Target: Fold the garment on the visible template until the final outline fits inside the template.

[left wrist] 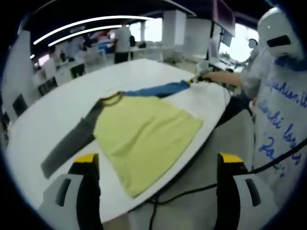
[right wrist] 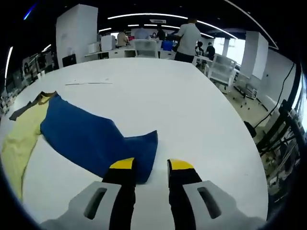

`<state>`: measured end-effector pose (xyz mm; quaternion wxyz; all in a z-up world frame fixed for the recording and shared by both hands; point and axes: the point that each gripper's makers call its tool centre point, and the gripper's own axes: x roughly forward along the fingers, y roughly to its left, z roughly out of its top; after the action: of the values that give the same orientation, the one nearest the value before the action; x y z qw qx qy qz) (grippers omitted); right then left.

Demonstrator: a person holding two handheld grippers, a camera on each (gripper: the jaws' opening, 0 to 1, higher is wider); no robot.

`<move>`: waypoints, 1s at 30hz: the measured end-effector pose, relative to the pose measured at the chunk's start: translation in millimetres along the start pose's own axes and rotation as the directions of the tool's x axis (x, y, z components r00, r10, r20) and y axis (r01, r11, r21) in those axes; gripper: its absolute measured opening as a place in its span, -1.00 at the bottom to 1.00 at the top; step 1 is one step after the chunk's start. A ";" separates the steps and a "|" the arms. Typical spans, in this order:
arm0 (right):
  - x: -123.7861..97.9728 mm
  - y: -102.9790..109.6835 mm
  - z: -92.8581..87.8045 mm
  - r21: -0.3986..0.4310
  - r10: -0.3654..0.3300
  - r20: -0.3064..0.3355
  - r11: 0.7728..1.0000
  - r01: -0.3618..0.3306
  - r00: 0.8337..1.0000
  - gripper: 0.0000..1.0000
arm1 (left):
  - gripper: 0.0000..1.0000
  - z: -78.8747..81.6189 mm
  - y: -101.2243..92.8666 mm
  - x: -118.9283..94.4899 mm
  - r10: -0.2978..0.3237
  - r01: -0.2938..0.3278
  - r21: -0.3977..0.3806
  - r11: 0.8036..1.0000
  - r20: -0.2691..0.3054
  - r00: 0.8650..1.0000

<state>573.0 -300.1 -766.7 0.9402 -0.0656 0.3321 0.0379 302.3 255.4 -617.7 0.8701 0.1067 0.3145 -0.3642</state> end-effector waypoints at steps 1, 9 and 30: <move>1.0 0.2 -1.0 0.001 0.002 -0.002 1.000 -0.002 1.000 -0.50 | 0.95 -0.5 -0.1 -0.2 -0.001 0.001 -0.002 1.000 -0.002 1.000; 2.9 0.0 -5.6 0.006 -0.001 -0.018 1.000 0.001 1.000 -0.67 | 0.94 -1.2 2.1 -1.8 0.010 -0.010 -0.008 1.000 -0.008 1.000; 12.9 -3.7 -12.2 0.072 0.005 -0.031 0.997 -0.003 1.000 -0.70 | 0.92 -1.7 1.9 -1.2 0.017 -0.017 -0.019 1.000 -0.012 1.000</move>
<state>575.9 -305.2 -783.8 0.9366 -0.0315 0.3479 0.0267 302.2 258.1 -618.4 0.8724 0.1030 0.3220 -0.3531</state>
